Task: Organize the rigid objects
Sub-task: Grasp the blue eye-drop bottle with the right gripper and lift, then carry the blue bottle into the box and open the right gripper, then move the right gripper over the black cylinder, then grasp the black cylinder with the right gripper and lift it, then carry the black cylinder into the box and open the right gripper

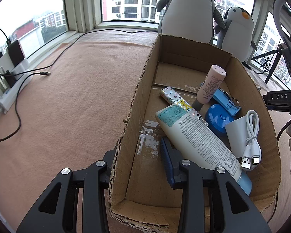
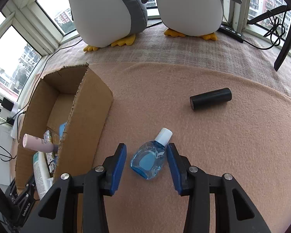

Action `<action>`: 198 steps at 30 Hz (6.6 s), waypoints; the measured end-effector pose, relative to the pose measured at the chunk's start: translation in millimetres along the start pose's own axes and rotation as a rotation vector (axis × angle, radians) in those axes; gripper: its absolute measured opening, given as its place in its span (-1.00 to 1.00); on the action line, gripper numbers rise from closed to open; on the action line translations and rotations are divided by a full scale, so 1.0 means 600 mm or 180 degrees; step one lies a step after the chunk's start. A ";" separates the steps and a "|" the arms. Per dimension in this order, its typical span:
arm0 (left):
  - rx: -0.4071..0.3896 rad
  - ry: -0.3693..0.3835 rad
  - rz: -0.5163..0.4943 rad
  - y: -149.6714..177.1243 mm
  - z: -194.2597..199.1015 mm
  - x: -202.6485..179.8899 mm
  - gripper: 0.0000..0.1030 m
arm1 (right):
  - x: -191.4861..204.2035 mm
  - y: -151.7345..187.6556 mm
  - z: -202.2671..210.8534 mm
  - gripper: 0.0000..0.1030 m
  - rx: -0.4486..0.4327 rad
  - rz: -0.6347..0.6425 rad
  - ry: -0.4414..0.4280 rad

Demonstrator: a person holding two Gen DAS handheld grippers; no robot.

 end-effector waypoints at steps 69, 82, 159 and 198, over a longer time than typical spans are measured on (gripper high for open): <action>-0.0004 0.0000 0.0003 0.001 -0.001 0.000 -0.31 | 0.204 0.079 0.128 0.31 -0.0581 0.1164 -0.0229; -0.0005 0.0002 0.0004 0.001 -0.001 -0.001 -0.31 | 0.108 0.051 0.147 0.31 -0.0665 0.0680 -0.0217; -0.0006 0.0089 0.0032 0.001 -0.003 -0.003 -0.31 | -0.080 -0.004 0.042 -0.71 -0.0094 -0.0605 -0.0030; -0.0050 -0.0002 0.0000 0.014 0.031 0.004 -0.27 | 0.186 0.116 0.159 0.26 -0.0601 0.0896 -0.0304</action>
Point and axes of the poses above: each gripper's, at about its wrist camera, not at the fingertips, and z roughly against the way its jaws point, x to its left, y to its underside, the point moved 2 cm from there along -z, roughly the way its jaws point, and after that the axes turned 14 degrees about x, right-handed, at the moved point
